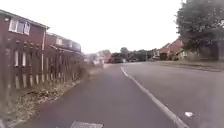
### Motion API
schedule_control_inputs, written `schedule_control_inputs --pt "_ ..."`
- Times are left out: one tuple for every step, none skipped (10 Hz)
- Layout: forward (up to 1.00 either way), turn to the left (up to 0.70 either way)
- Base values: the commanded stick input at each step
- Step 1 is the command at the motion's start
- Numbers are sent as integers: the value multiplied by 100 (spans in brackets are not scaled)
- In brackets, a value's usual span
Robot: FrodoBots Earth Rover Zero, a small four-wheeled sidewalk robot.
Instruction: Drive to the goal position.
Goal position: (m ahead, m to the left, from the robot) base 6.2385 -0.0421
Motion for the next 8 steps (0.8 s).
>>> schedule_control_inputs --pt "100 0" --pt "100 0" --pt "100 0" --pt "100 0" --pt "100 0" --pt "100 0" --pt "100 0" --pt "100 0"
